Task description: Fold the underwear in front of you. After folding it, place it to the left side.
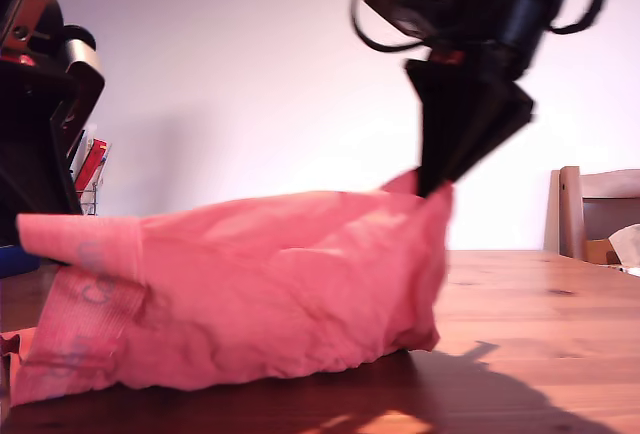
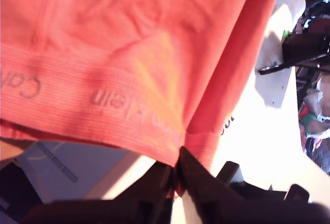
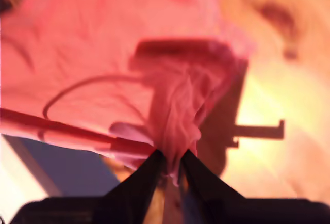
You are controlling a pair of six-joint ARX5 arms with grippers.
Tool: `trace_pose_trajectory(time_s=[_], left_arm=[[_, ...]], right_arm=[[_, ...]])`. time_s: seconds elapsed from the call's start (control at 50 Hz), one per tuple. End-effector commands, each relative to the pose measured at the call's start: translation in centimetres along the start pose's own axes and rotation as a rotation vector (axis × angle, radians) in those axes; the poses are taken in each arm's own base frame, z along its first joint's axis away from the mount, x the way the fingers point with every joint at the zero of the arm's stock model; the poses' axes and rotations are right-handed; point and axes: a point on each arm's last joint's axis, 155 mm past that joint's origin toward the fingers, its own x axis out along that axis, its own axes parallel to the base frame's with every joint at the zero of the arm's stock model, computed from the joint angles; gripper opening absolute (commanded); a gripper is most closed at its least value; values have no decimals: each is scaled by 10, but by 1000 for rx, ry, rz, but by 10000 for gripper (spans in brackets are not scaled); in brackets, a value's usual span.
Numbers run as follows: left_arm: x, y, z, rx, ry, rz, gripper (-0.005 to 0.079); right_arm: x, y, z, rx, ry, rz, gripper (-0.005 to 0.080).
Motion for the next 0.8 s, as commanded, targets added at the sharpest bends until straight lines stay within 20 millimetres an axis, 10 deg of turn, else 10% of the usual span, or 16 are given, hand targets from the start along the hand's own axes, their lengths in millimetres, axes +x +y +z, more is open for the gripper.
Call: trace_pose_trajectory(time_s=[0.0, 0.78], left_arm=[[5, -4, -3, 19, 21, -5, -20], [35, -53, -29, 111, 141, -102, -20]], right_arm=[[1, -3, 1, -2, 6, -4, -11], [-41, -8, -40, -58, 186, -74, -11]])
